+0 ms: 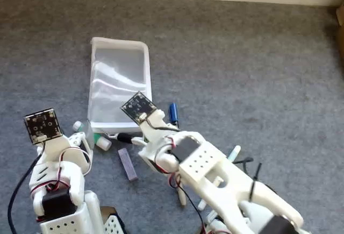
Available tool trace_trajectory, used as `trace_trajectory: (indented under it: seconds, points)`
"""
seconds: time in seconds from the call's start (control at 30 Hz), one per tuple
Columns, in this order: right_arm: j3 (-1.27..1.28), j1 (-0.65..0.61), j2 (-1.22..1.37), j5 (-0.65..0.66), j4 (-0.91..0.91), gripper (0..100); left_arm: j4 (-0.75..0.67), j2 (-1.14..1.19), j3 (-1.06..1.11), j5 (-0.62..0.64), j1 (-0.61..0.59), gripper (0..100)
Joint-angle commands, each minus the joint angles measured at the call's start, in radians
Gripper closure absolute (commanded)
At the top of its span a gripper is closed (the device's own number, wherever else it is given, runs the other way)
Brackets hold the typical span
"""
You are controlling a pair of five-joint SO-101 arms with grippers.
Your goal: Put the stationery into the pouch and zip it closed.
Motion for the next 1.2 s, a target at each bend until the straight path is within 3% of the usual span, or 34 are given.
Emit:
trace_trajectory:
  seconds: [0.0,0.63,0.83,1.07,1.17]
  points:
    - [0.022,0.022,-0.153,0.012,0.012,99.3,0.051,-0.01,-0.018,-0.034,0.025,70]
    - [0.182,0.097,-0.708,0.011,0.108,99.3,0.074,-0.01,-0.024,-0.044,0.09,68]
    - [0.193,0.105,-0.762,0.011,0.133,99.3,0.081,-0.008,-0.021,-0.196,0.093,68]
    - [0.229,0.101,-0.763,0.005,0.074,99.3,0.17,-0.008,0.035,-0.284,0.289,68]
    - [0.225,0.099,-0.766,0.003,0.065,99.3,0.167,-0.008,0.036,-0.284,0.302,68]
